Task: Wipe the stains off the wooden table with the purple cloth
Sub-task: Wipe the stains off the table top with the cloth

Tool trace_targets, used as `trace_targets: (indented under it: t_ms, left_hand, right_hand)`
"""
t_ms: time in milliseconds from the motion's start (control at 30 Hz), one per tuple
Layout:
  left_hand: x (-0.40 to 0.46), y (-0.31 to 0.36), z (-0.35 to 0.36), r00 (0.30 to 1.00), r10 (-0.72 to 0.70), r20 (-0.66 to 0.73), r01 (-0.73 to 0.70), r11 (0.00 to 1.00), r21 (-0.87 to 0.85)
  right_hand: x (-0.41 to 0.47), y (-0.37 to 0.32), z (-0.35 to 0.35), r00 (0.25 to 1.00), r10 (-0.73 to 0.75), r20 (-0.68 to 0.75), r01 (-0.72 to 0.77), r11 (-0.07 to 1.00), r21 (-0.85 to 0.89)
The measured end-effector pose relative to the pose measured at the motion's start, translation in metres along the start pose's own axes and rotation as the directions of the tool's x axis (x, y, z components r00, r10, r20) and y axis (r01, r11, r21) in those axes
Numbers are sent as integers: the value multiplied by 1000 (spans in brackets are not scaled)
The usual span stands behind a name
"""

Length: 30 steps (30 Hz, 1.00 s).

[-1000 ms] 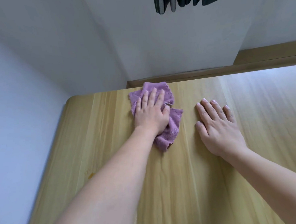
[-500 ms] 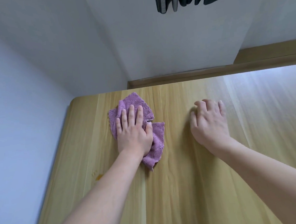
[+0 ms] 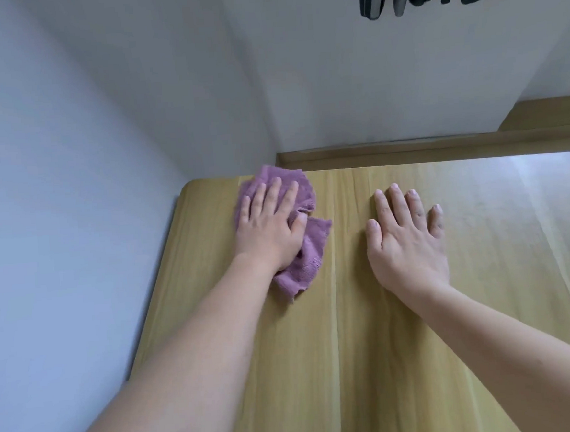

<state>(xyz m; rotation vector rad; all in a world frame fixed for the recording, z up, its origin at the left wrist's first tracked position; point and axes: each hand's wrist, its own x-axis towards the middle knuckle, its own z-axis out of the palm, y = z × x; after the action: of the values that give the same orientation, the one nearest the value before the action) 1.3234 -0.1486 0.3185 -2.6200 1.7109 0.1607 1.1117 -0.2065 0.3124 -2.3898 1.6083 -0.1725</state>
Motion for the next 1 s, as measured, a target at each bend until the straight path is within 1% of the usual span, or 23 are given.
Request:
trace_targets:
  t_ms: [100, 167, 233, 300, 333, 367, 433, 467, 533, 567, 633, 700, 767, 833, 900, 1000]
  left_hand:
    - [-2, -60, 0, 968, -249, -29, 249, 969, -6]
    - [-9, -80, 0, 933, -359, -26, 359, 933, -25]
    - [-10, -75, 1, 897, -442, -17, 440, 896, -52]
    - [-5, -53, 1, 866, -501, -8, 498, 863, -84]
    - [-3, -39, 0, 870, -492, -10, 490, 868, -86]
    - [-2, -24, -1, 895, -446, -14, 444, 893, -75]
    - [-3, 10, 1, 963, -271, -19, 269, 962, -47]
    - [-5, 25, 2, 985, -172, -17, 172, 985, -36]
    - [-7, 43, 4, 999, -33, -9, 33, 999, -16]
    - [-6, 43, 5, 1000, -2, -6, 2, 1000, -20]
    - [-5, 29, 5, 1000, 0, -8, 0, 999, -53]
    - [-6, 2, 5, 996, -82, -26, 80, 995, -64]
    - [-7, -28, 3, 974, -224, -41, 221, 973, -63]
    - [-13, -53, 2, 938, -344, -46, 340, 937, -78]
    - [-20, -65, 1, 902, -428, -50, 422, 901, -98]
    - [-22, -52, 0, 818, -573, -41, 561, 812, -160]
  right_hand:
    - [1, 0, 2, 1000, -1, 2, 1, 999, -40]
    - [1, -1, 4, 1000, 2, 5, -2, 999, -44]
    - [0, -1, 3, 1000, -2, 11, 3, 999, -54]
    - [0, 0, 2, 1000, -3, 13, 4, 998, -62]
    - [0, 0, 1, 1000, -6, 17, 7, 998, -64]
    - [0, 0, 1, 1000, -8, 17, 9, 998, -64]
    - [1, 0, 0, 1000, -10, 12, 11, 998, -62]
    - [1, 0, 0, 1000, -9, 9, 10, 998, -59]
    - [0, -2, 0, 1000, -8, -2, 8, 998, -60]
    - [0, -2, 0, 1000, -10, -4, 10, 998, -64]
    - [1, -2, 1, 1000, -13, 1, 13, 998, -63]
    - [1, -1, 2, 1000, -13, 7, 14, 998, -65]
    - [0, 0, 1, 1000, -17, 10, 17, 998, -66]
    - [0, 0, 2, 1000, -16, 7, 16, 998, -67]
    - [1, 0, 2, 1000, -15, 9, 16, 998, -63]
    - [1, 0, 1, 1000, -20, 4, 20, 998, -57]
